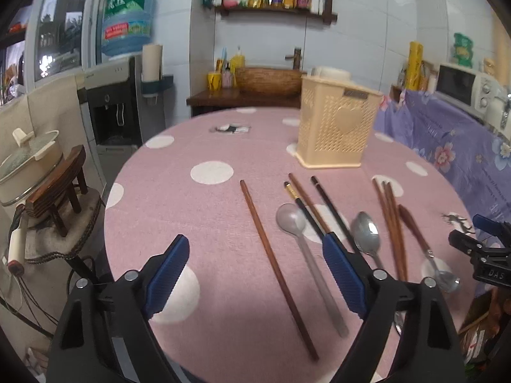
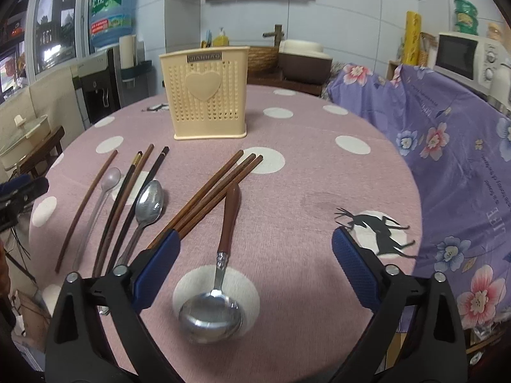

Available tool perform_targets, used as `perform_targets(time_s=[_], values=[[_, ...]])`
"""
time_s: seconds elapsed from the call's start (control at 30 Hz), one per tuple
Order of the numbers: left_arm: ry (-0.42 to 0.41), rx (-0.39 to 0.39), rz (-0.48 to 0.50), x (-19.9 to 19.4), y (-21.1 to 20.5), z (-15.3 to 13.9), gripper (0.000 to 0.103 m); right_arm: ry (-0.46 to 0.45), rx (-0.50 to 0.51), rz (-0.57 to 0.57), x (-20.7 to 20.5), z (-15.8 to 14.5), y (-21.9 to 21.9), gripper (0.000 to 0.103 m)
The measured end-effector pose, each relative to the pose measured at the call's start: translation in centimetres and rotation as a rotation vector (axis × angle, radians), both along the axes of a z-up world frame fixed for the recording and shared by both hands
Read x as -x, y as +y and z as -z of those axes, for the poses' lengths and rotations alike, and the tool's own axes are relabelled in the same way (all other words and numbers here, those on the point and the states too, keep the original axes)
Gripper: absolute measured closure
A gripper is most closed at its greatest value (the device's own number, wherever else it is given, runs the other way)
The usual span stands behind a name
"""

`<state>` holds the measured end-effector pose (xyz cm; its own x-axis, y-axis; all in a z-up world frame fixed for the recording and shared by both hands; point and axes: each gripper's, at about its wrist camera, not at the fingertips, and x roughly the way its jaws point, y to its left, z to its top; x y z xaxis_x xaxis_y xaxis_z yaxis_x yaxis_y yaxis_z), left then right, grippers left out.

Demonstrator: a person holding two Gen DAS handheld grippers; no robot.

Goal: Organize utensils
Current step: 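Grasp a wooden chopstick with the left tool while the right tool grasps the wooden-handled spoon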

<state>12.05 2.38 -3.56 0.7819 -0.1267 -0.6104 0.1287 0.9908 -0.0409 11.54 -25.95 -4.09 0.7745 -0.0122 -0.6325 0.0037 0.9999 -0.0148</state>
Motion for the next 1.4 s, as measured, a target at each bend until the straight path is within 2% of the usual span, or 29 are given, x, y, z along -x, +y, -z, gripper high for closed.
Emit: perform_targets(time_s=[0.03,0.1,0.2,0.37,0.43,0.7,0.83,1.07,1.33,1.4], values=[[0.047,0.008,0.010,-1.0,0.0,0.2,0.028,0.023,0.002,-0.006,-0.8,0.2,0.0,0.015],[0.111,0.012,0.018,-2.7,-0.1,0.5,0.029,0.068,-0.004,-0.024,-2.3,0.6,-0.2,0.020],[0.125,-0.034,0.009,-4.0,-0.6,0.6,0.033,0.135,-0.025,-0.036,-4.5,1.4,-0.4,0.028],[0.178,-0.032,0.005,-6.2,-0.7,0.8,0.041,0.231,-0.057,-0.049,-7.2,2.7,0.0,0.044],[0.193,-0.038,0.003,-6.8,-0.7,1.0,0.043,0.245,-0.049,-0.057,-7.9,3.0,0.4,0.052],[0.271,0.015,-0.019,-8.7,0.2,2.0,0.054,0.258,-0.017,-0.049,-9.9,3.3,1.7,0.068],[0.278,0.004,-0.024,-9.8,-0.2,1.9,0.062,0.259,-0.018,-0.047,-10.3,3.3,1.8,0.077],[0.337,-0.017,-0.048,-13.1,-1.0,2.6,0.078,0.264,-0.021,-0.042,-10.7,3.2,1.7,0.079],[0.343,-0.080,-0.065,-14.2,-2.4,3.0,0.082,0.259,-0.017,-0.035,-11.0,3.2,1.9,0.080],[0.337,-0.089,-0.070,-14.1,-2.7,3.0,0.086,0.256,-0.018,-0.036,-11.0,3.2,1.9,0.080]])
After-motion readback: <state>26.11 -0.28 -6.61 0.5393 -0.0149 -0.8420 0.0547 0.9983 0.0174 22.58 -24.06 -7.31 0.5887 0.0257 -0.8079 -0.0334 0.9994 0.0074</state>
